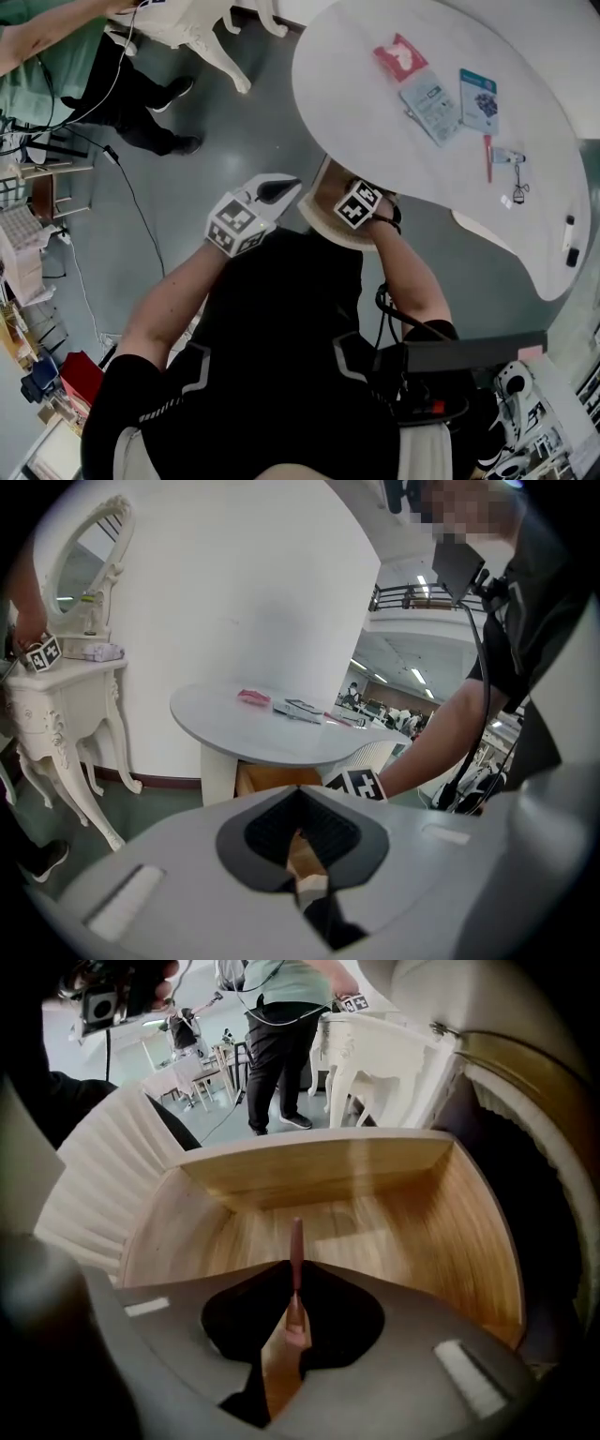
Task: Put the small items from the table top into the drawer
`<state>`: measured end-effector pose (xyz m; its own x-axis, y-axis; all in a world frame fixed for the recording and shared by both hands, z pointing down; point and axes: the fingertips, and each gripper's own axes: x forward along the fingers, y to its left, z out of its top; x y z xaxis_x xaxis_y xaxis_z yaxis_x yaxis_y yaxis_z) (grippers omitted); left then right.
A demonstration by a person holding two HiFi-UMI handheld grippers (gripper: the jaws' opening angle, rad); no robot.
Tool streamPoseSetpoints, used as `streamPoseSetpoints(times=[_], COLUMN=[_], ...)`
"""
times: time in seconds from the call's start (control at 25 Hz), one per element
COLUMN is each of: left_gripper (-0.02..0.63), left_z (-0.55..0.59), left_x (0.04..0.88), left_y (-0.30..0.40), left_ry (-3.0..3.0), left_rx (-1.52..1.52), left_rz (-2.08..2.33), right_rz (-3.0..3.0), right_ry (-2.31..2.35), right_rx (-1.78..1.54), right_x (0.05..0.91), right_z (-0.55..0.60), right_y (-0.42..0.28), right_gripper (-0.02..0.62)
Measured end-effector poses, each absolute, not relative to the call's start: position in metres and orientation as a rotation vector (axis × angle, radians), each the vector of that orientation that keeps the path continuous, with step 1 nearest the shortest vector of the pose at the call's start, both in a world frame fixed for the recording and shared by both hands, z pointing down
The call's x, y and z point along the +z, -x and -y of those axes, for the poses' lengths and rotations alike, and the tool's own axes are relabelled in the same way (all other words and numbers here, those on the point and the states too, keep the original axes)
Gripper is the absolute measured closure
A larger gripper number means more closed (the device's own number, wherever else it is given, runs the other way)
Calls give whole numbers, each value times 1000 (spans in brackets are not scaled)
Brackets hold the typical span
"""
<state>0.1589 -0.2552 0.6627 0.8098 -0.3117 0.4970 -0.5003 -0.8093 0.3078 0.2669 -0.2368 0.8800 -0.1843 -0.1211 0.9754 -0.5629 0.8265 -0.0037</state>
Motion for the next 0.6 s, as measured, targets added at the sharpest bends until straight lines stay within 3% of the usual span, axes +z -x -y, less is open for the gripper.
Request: streamPoseSetpoints(times=[0.6], left_gripper=[606], left_z=[248], left_x=[664], left_y=[-154], left_ry=[-2555], left_rx=[602], left_rz=[591], right_rz=[1698], right_ry=[-584], right_rx=[425], right_x=[909], right_z=[250], right_y=[-273], right_gripper=[556])
